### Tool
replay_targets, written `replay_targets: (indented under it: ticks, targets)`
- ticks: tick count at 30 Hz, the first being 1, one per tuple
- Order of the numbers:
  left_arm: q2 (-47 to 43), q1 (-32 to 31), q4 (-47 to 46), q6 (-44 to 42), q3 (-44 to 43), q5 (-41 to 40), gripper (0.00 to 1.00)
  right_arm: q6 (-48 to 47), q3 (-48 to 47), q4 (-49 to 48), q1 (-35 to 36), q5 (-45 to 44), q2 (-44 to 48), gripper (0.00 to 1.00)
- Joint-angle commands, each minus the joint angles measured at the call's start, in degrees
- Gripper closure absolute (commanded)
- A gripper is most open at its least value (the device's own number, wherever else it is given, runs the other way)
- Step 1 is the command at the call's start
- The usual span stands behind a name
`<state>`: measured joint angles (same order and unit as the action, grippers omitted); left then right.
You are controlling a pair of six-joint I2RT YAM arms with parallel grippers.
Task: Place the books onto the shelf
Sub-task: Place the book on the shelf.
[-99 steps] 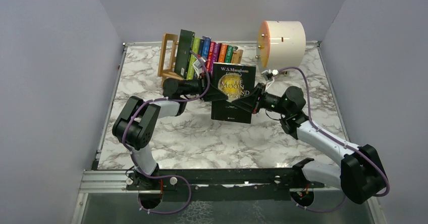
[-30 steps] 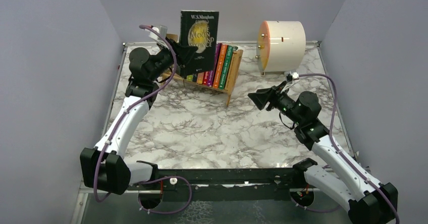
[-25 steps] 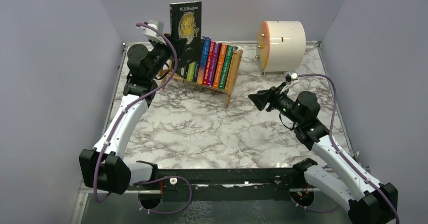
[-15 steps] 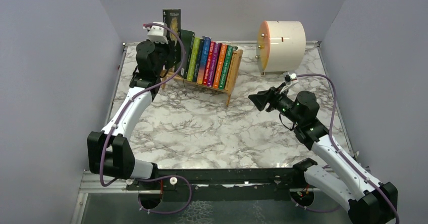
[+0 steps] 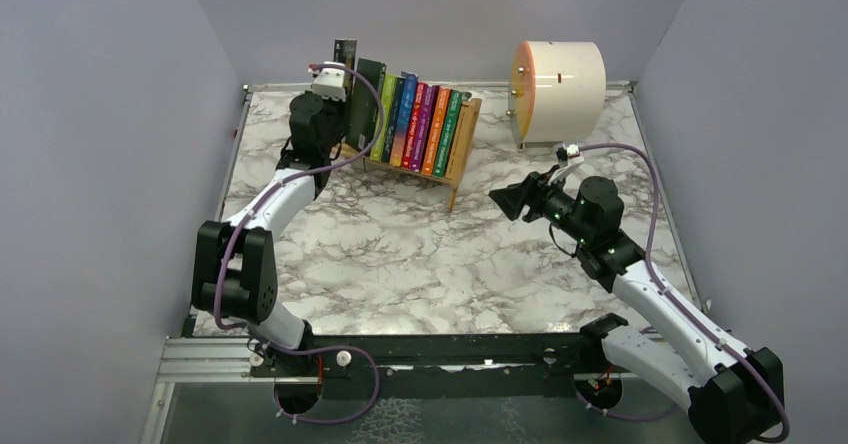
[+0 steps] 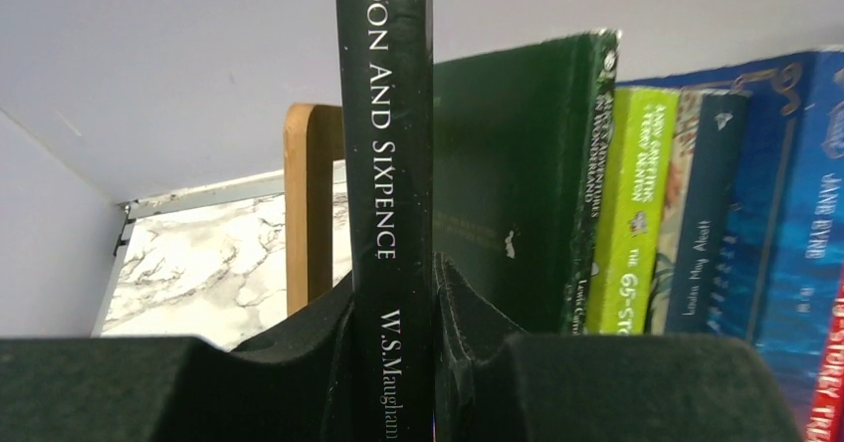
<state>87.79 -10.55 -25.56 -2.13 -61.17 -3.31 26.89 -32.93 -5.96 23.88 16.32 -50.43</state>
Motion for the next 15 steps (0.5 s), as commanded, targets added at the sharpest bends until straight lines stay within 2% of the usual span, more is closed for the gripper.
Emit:
replay_targets:
  ticks: [1,15]
  targets:
    - [2.08,0.35,-13.04,-3.56,-0.54,-1.85,1.00,0.81,-0.70,0.09,-0.32,-0.55,-0.66,0.46]
    - [9.31,0.31,-20.25,-3.74,0.09,-2.56,1.00,2.23,0.20,0.42,-0.32,-0.85,-0.72,0.46]
